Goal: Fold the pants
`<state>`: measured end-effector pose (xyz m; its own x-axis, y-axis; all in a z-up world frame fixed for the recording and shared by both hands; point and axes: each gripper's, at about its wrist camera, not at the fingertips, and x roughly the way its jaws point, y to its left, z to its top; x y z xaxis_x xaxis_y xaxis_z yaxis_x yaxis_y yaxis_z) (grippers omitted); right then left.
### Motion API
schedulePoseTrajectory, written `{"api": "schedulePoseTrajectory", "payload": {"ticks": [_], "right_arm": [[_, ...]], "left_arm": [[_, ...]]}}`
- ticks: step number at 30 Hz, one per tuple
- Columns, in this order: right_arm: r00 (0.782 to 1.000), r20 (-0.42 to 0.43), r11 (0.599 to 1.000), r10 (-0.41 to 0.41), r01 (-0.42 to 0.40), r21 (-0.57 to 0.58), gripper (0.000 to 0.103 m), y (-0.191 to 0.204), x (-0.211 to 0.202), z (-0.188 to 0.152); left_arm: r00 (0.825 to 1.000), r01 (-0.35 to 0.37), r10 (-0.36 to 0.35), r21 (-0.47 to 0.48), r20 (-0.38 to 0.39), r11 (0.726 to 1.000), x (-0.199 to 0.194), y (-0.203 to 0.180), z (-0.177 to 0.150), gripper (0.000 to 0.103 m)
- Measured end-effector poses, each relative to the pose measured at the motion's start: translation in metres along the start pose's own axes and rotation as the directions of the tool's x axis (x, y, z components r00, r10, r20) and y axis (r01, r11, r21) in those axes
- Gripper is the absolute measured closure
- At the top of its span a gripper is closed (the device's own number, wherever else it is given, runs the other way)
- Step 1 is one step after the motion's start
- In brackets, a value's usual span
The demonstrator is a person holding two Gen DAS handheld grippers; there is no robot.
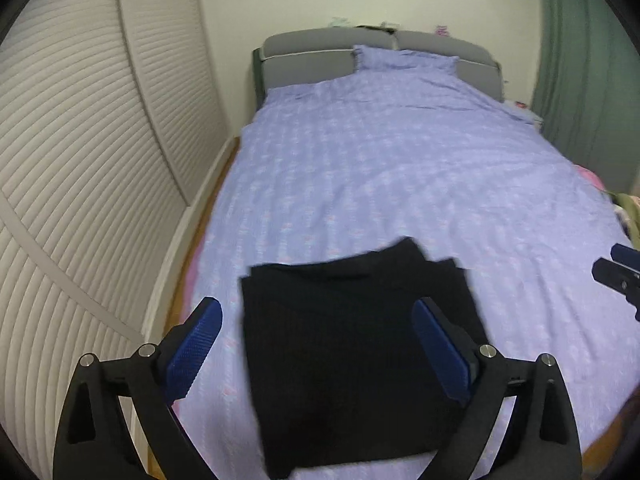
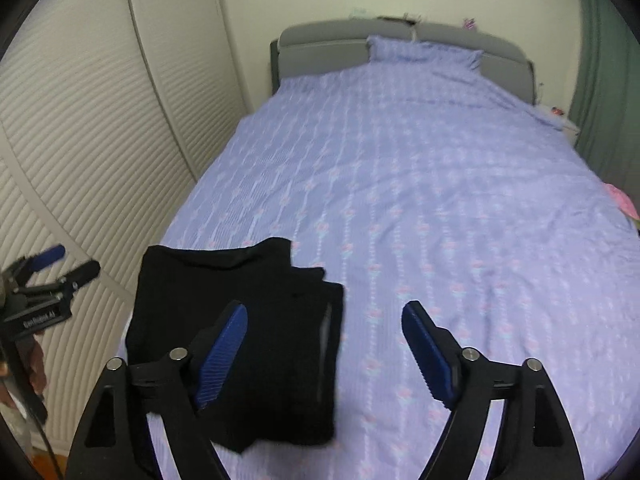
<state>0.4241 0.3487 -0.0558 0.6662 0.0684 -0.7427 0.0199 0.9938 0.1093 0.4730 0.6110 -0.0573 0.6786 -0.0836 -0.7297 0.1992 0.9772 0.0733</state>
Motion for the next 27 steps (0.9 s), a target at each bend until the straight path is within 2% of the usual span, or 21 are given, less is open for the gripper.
{"api": "schedulePoseTrajectory", "payload": {"ticks": [9, 14, 22, 27], "right_arm": [[0.997, 0.053, 0.997, -0.046, 0.043, 0.062, 0.017, -0.080, -0.110, -0.052], [0.991, 0.100, 0.996, -0.084, 0.080, 0.039, 0.017, -0.130, -0.168, -0.083], [0.992, 0.119, 0.998, -0.050, 0.055, -0.035, 0.017, -0.213, -0.243, -0.132], [0.992, 0.117, 0.998, -0.048, 0.052, -0.032, 0.017, -0.255, -0.277, -0.161]], "left_arm": [[0.997, 0.006, -0.008, 0.020, 0.077, 1.000, -0.111, -0.109, -0.031, 0.000], [0.993, 0.020, -0.020, 0.005, 0.113, 1.000, -0.162, -0.182, -0.052, 0.000], [0.992, -0.014, 0.020, -0.046, 0.127, 0.999, -0.223, -0.291, -0.095, 0.000], [0.992, -0.001, 0.012, -0.082, 0.126, 0.997, -0.258, -0.333, -0.118, 0.000]]}}
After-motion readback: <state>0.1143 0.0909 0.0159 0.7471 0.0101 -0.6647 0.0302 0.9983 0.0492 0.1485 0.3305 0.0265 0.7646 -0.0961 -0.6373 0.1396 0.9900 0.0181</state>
